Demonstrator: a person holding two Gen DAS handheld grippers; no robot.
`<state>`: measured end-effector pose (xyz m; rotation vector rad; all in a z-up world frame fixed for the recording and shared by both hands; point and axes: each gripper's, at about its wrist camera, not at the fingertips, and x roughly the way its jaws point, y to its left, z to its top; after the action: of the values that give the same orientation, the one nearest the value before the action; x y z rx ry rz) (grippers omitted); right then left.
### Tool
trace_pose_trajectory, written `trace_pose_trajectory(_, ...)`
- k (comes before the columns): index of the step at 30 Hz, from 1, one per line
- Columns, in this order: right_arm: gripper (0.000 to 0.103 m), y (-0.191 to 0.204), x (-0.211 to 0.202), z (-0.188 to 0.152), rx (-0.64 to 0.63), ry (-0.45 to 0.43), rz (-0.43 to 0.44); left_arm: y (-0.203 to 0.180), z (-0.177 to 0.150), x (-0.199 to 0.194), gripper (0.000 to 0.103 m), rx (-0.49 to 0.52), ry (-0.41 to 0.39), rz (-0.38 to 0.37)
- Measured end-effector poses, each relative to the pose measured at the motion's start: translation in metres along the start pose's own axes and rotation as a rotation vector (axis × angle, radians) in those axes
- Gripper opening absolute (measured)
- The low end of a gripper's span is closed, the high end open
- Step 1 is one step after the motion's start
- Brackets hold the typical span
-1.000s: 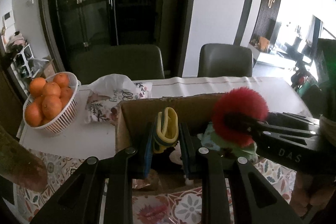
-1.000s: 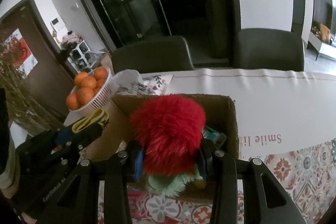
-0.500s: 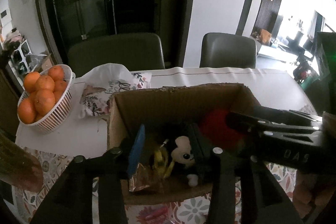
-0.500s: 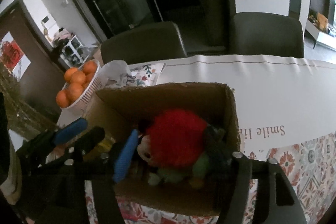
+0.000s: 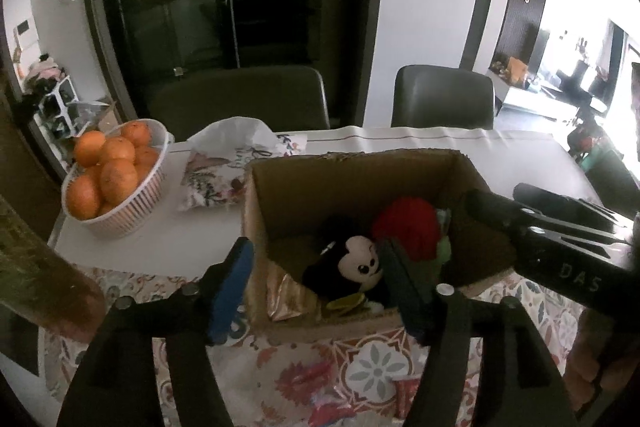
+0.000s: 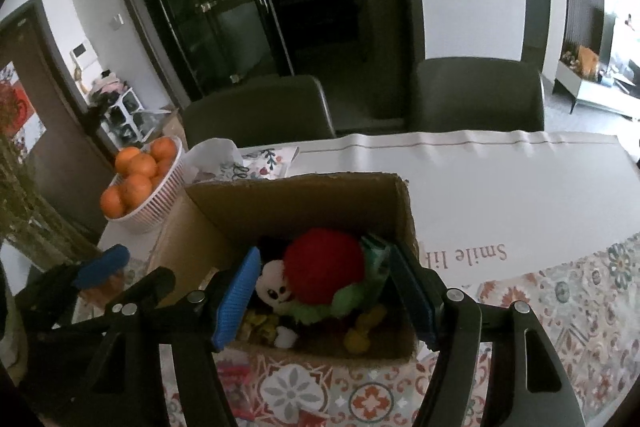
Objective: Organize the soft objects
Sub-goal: 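Withdraw both tools from the box toward the red snack packets on the table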
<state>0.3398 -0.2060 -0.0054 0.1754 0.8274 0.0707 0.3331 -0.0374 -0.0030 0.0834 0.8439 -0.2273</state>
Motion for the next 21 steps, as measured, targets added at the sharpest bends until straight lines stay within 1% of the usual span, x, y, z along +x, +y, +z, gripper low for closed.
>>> trace_pose_trajectory(5, 0.068, 0.004, -0.019, -0.008, 0.003, -0.029, -0.005, 0.003, -0.009, -0.021, 0.073, -0.011, -0.010, 0.033)
trace_pose_trajectory(10, 0.068, 0.010, -0.036, -0.020, 0.007, -0.056, -0.028, 0.008, -0.021, -0.037, 0.078, -0.021, -0.012, 0.071)
trace_pose_trajectory(14, 0.068, 0.015, -0.047, -0.031, 0.003, -0.068, -0.049, 0.012, -0.033, -0.045, 0.081, -0.041, 0.002, 0.077)
trace_pose_trajectory(21, 0.068, 0.022, -0.059, -0.053, -0.016, -0.064, -0.076, 0.019, -0.056, -0.053, 0.084, -0.080, 0.031, 0.083)
